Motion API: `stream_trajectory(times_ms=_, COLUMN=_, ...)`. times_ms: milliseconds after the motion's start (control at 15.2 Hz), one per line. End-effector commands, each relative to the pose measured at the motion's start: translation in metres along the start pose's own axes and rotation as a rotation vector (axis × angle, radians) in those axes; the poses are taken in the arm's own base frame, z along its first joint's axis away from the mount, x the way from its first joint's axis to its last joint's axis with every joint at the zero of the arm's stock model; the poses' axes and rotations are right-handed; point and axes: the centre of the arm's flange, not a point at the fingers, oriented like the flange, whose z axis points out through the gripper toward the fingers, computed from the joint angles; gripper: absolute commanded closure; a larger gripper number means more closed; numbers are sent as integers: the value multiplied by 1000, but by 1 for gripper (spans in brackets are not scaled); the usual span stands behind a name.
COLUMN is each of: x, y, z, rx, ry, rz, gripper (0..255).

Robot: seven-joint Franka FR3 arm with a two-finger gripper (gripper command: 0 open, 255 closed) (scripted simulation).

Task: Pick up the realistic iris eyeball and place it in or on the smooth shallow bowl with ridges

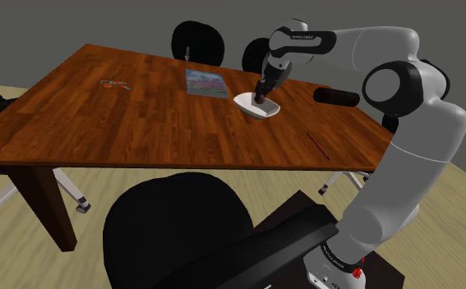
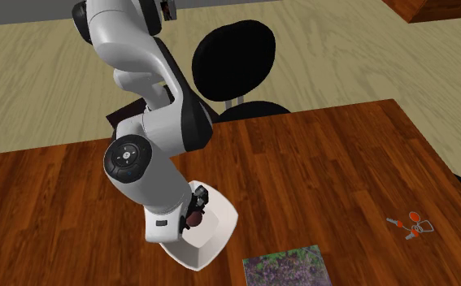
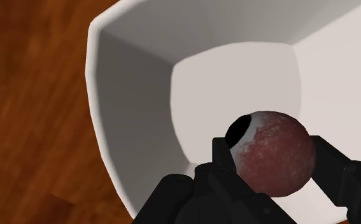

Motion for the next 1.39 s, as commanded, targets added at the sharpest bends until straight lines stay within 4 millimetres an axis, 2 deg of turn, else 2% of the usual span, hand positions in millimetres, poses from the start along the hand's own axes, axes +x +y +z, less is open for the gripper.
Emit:
stream_trajectory(times_ms=0, x=0, y=0, z=1, rx=0, ry=0, rz=0, gripper=255)
stream_trajectory(times_ms=264, x=0, y=0, z=1, rx=0, ry=0, rz=0, gripper=255)
stream_trajectory(times_ms=330, x=0, y=0, z=1, rx=0, ry=0, rz=0, gripper=0)
stream_trajectory(times_ms=660, x=0, y=0, z=1, rx=0, ry=0, rz=0, gripper=0)
stream_trajectory(times_ms=924, x=0, y=0, z=-49, rx=0, ry=0, rz=0, gripper=0)
stream_trajectory(times_ms=1320, x=0, y=0, z=-49, rx=0, ry=0, rz=0, gripper=0)
